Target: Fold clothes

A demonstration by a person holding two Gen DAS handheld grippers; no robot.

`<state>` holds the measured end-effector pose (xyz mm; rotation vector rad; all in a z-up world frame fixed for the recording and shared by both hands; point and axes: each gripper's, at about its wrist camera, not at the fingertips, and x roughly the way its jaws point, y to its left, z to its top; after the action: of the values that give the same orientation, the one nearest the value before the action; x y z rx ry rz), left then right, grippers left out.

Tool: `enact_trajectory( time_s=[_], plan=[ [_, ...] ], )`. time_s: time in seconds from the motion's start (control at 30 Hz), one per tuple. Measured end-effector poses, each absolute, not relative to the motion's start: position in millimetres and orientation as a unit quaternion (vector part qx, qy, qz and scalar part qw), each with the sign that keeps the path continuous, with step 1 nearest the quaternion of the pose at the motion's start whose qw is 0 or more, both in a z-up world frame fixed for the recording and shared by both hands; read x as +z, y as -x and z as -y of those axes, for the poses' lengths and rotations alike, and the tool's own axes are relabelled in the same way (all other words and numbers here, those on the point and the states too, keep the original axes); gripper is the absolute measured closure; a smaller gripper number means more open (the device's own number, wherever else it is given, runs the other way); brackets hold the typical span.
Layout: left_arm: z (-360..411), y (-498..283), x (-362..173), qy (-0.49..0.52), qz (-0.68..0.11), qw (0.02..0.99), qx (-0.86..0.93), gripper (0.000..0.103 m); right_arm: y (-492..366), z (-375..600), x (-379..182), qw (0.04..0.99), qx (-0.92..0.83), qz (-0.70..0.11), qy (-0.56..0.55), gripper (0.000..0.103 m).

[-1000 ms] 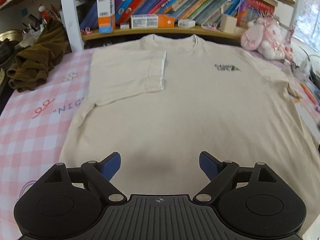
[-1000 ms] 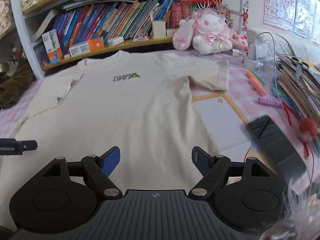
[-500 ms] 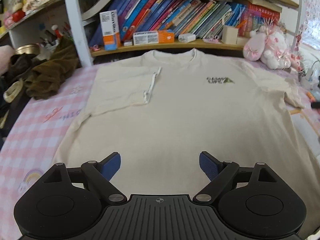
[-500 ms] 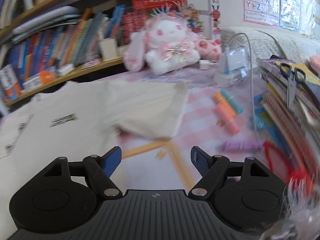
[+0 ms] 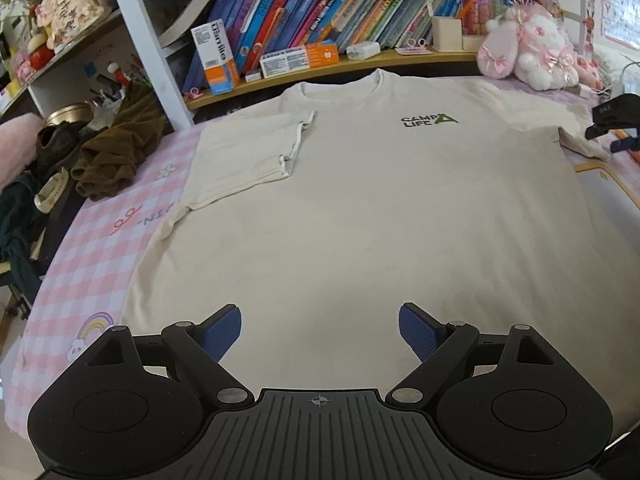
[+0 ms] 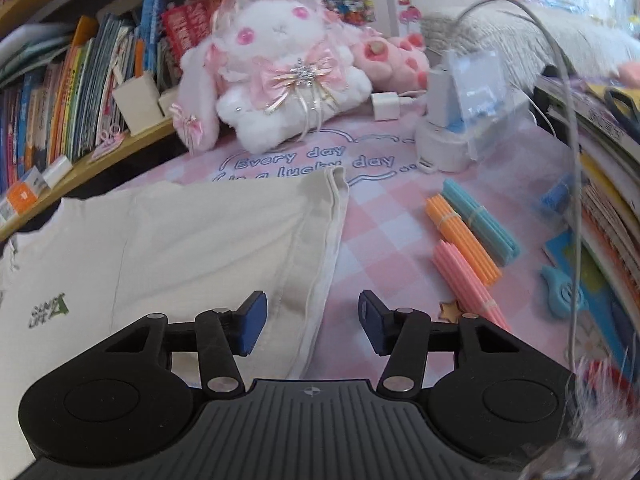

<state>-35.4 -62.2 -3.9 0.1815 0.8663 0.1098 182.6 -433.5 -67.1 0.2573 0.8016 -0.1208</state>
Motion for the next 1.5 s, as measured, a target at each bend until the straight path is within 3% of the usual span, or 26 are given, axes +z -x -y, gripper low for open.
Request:
enact_trajectory(
  time_s=[0.17, 0.23, 0.33, 0.53, 0.83, 0.9, 0.97, 1.0, 1.17, 1.5],
  plan=[
    [60, 28, -5, -0.082, -0.421, 0.902, 0.047, 0.014, -192, 413, -69, 0.910, -0.065, -0.406, -0.054, 0.054],
    [59, 25, -6, -0.081, -0.421, 0.902, 0.041, 0.014, -192, 408, -67, 0.910, -0.054, -0.409, -0.042, 0.074],
    [56, 25, -6, -0.082, -0.420, 0.903, 0.033, 0.014, -193, 405, -64, 0.908, -0.035, -0.414, -0.048, 0.092],
    [40, 29, -3, -0.073, -0.412, 0.908, 0.031, 0.014, -199, 411, -58, 0.911, -0.060, -0.398, -0.090, 0.095],
    [1, 30, 1, -0.030, -0.411, 0.909, 0.057, 0.014, -191, 279, -11, 0.943, 0.129, -0.291, 0.092, 0.095],
    [-2, 29, 0, -0.025, -0.415, 0.908, 0.054, 0.014, -182, 243, -19, 0.919, 0.217, -0.301, 0.131, 0.092],
    [-4, 29, 0, -0.027, -0.416, 0.908, 0.048, 0.014, -172, 223, -33, 0.903, 0.249, -0.321, 0.144, 0.066],
    [-4, 30, -1, -0.028, -0.416, 0.908, 0.044, 0.014, -167, 213, -39, 0.893, 0.264, -0.331, 0.150, 0.047],
    [-9, 32, -3, -0.023, -0.418, 0.907, 0.042, 0.014, -142, 221, -47, 0.877, 0.302, -0.366, 0.076, 0.045],
    [-7, 31, -7, 0.000, -0.414, 0.909, 0.038, 0.014, -113, 238, -48, 0.882, 0.258, -0.390, 0.055, 0.045]
  ],
)
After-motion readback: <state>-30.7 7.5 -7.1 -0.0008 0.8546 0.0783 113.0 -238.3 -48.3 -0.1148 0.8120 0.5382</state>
